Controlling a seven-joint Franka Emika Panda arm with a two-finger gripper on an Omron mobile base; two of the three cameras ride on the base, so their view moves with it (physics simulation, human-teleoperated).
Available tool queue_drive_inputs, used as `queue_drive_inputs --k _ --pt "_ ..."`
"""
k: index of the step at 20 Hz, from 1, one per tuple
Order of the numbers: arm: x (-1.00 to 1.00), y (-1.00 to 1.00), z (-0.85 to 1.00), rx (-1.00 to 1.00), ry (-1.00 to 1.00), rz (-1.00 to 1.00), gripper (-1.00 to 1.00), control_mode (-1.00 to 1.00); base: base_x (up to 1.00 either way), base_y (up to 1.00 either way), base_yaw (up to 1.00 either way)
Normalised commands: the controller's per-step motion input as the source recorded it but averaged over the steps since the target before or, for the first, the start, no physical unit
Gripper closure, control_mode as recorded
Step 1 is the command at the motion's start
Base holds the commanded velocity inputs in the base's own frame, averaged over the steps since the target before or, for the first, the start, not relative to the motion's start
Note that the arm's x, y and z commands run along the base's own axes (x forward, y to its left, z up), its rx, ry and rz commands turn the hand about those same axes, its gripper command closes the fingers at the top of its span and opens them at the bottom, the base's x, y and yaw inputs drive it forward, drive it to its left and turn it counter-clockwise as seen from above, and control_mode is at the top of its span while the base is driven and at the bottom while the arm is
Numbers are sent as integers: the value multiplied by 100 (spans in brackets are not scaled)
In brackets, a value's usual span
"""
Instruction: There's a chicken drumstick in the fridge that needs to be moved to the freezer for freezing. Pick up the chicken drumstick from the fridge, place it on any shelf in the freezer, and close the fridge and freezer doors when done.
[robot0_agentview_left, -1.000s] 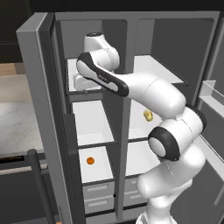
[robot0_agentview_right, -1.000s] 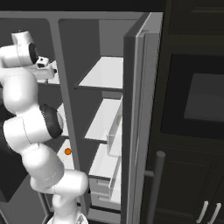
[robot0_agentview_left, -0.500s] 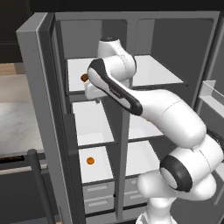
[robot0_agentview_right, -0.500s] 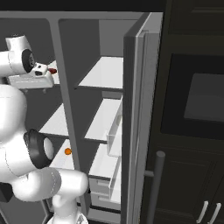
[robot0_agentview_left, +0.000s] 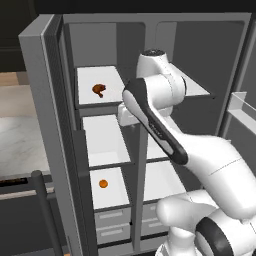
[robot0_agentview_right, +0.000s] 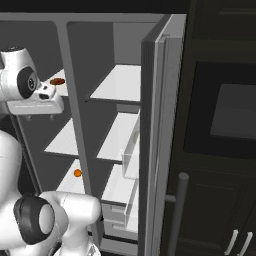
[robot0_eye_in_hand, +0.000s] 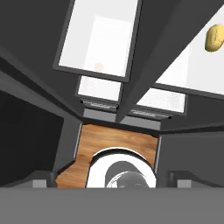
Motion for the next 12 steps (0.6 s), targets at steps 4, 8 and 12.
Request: queue_drive_inputs --k 4,8,12 --pt "-26 -64 7 0 -3 0 -100 -100 0 0 0" --pt "-10 -58 1 0 -9 0 -100 -100 0 0 0" --pt "-16 -46 0 0 -11 0 -100 -100 0 0 0"
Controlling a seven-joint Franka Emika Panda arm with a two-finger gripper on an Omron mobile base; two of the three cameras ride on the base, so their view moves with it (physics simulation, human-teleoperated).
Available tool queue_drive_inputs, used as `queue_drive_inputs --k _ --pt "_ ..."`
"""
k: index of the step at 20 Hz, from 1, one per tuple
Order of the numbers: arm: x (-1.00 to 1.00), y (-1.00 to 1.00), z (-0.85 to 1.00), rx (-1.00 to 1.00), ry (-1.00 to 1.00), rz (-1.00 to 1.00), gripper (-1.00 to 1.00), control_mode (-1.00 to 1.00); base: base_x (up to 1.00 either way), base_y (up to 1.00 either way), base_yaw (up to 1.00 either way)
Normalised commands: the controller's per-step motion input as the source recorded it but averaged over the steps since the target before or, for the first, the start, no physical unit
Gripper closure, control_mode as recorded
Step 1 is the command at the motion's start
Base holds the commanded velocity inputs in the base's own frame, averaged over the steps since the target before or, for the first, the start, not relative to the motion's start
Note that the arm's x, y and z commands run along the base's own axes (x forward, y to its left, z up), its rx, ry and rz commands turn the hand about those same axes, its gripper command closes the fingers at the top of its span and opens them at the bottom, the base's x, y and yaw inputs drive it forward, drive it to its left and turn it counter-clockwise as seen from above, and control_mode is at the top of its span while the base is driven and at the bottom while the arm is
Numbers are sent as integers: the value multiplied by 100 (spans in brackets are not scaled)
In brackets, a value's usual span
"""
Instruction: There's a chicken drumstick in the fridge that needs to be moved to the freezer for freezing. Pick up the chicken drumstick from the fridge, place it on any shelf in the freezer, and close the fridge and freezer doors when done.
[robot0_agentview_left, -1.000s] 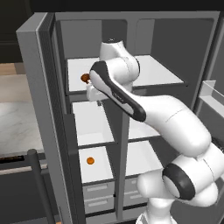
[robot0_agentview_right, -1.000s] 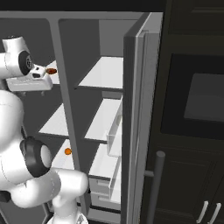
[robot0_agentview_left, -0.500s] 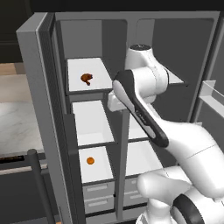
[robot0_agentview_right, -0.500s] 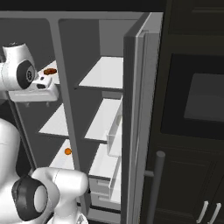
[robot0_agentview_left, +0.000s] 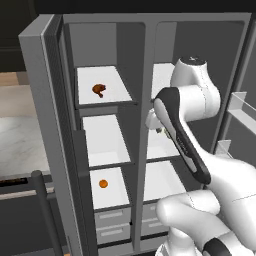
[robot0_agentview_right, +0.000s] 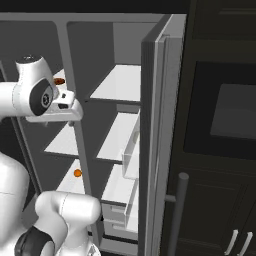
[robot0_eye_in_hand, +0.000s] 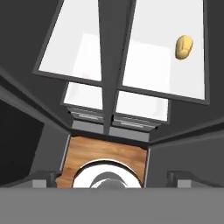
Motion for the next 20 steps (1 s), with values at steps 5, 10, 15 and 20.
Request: queue_drive_inputs --k 5,10,15,20 --pt "-24 -27 4 2 -32 0 -100 -100 0 0 0" --pt "-41 -10 12 11 -17 -6 -100 -100 0 0 0" --pt "-43 0 13 14 -4 -10 -100 -100 0 0 0" --pt "-22 1 21 8 -2 -4 -100 -100 0 0 0"
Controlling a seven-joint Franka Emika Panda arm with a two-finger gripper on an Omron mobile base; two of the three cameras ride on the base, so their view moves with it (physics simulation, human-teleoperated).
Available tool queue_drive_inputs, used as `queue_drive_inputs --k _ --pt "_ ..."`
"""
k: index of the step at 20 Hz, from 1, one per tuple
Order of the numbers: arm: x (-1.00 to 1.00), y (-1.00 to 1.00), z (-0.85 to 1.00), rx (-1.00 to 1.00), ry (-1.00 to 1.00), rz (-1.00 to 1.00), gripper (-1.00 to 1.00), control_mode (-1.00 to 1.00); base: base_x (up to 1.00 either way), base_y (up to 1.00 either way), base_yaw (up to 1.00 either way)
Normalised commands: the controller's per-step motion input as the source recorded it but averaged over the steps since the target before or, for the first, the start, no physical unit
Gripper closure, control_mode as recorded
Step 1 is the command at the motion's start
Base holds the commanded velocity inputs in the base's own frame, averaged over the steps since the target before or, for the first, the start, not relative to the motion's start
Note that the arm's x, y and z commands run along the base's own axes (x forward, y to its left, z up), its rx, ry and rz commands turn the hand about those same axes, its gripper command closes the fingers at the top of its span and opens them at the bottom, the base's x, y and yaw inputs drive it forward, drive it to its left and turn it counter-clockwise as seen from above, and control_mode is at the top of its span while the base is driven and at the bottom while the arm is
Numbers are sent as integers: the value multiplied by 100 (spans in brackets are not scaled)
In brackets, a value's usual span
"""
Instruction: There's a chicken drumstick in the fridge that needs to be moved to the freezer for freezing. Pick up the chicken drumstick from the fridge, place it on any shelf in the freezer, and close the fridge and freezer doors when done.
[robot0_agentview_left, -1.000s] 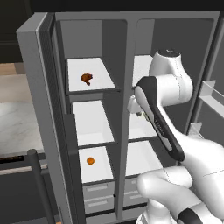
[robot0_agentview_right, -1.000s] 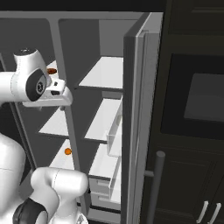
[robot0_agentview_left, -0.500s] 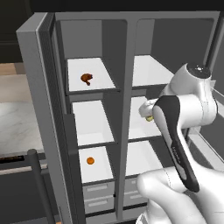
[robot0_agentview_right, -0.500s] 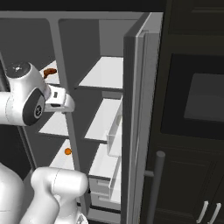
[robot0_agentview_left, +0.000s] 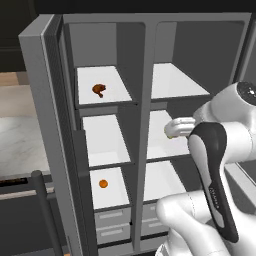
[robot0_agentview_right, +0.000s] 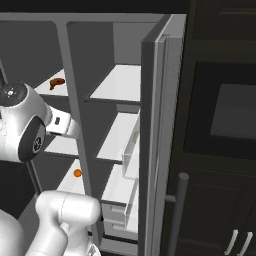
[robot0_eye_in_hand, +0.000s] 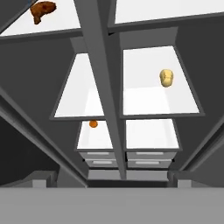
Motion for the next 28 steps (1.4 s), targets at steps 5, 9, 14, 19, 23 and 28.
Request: queue_drive_inputs --k 5,9,14,19,23,28 --pt "-41 -1 17 -1 2 -2 -100 -100 0 0 0" --pt "-50 -4 9 -6 6 0 -100 -100 0 0 0" --pt "-58 -7 17 -4 2 0 -100 -100 0 0 0" --pt "-22 -3 1 -1 2 0 -100 -100 0 0 0" --pt "0 0 0 0 0 0 -100 100 -17 0 0" --pt "0 0 0 0 0 0 -100 100 -46 28 0"
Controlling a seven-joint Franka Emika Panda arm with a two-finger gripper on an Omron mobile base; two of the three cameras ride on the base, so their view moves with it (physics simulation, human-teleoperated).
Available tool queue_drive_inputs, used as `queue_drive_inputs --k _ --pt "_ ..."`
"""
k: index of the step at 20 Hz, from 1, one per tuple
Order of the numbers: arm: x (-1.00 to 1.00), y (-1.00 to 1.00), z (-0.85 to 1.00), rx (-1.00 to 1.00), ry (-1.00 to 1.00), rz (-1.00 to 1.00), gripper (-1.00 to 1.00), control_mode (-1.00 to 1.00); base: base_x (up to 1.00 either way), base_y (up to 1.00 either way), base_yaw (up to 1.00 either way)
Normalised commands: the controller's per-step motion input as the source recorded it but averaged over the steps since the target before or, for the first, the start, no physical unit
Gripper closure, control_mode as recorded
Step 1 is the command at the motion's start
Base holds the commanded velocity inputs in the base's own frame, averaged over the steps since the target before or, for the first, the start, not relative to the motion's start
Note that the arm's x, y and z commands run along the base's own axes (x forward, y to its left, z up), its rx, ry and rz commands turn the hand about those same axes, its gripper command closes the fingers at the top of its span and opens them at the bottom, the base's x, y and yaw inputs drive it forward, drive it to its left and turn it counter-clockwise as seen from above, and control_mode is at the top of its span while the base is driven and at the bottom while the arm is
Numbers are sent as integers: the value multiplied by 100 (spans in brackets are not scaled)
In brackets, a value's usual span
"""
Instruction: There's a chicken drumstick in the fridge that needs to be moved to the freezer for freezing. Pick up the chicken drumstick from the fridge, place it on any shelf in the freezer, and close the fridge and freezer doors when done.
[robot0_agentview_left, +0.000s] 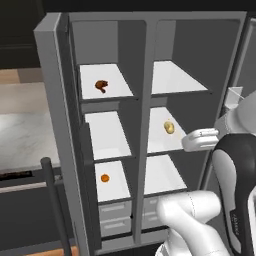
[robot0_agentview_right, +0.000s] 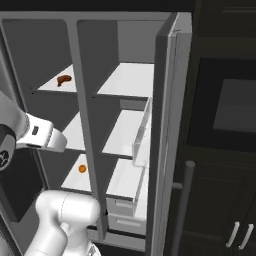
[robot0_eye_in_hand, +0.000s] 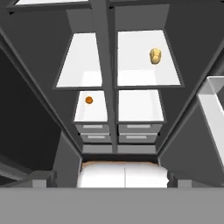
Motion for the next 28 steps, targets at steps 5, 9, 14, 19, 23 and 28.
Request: queue_drive_inputs --k 5,9,14,19,23,28 --pt "0 0 0 0 0 0 -100 100 -26 48 0" --pt "0 0 0 0 0 0 -100 100 -38 -5 0" --pt "0 0 0 0 0 0 -100 100 -45 -39 0" --pt "0 0 0 0 0 0 -100 100 -46 -28 0" --pt "0 0 0 0 0 0 -100 100 -18 0 0" --pt "0 0 0 0 0 0 -100 100 -20 12 0"
